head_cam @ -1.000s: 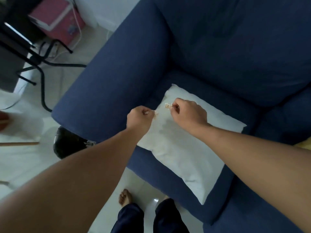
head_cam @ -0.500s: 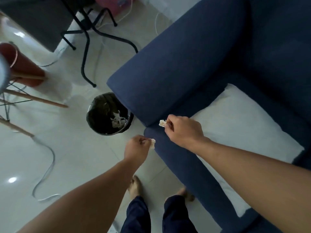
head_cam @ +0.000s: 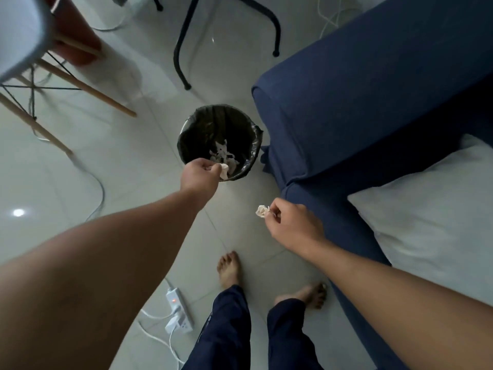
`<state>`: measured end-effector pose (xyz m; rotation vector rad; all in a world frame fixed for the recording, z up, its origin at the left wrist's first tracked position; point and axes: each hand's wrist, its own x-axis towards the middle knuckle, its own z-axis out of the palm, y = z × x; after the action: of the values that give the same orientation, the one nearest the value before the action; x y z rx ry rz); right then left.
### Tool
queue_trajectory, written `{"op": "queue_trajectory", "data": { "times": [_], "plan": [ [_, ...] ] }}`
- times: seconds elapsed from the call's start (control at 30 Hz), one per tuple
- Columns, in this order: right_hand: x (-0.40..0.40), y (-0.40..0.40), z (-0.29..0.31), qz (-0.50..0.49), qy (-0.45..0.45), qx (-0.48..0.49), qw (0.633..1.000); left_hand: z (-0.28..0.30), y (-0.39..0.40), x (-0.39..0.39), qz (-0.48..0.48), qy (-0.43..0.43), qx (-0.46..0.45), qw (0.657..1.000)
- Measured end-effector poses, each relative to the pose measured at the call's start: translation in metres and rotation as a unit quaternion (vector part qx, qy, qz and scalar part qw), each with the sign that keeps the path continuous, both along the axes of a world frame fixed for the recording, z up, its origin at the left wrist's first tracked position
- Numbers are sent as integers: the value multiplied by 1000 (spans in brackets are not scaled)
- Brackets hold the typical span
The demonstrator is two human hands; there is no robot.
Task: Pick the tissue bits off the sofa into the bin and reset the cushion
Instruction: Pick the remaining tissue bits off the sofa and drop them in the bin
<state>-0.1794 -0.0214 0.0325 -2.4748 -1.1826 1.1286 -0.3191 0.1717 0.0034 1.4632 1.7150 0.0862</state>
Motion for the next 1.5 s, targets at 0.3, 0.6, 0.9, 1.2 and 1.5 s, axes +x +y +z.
{"op": "queue_trajectory", "data": {
  "times": [0.3,0.6,0.9,1.2,1.5],
  "plan": [
    [-16,43,-15,-43,-10,-39,998,-11,67,-17,63,-54,-3,997],
    [-26,114,-14,-38,-23,-22,999,-9,82,-48,-55,1,85,995],
    [-25,179,-1,-14,-110,13,994,-16,77,-88,-204,106,98,968],
    [-31,209,-9,82,-44,-82,992,-21,73,-96,-193,109,82,972],
    [-44,155,-38,125,-11,-176,976,-24,60,-105,-215,125,71,966]
  ]
}}
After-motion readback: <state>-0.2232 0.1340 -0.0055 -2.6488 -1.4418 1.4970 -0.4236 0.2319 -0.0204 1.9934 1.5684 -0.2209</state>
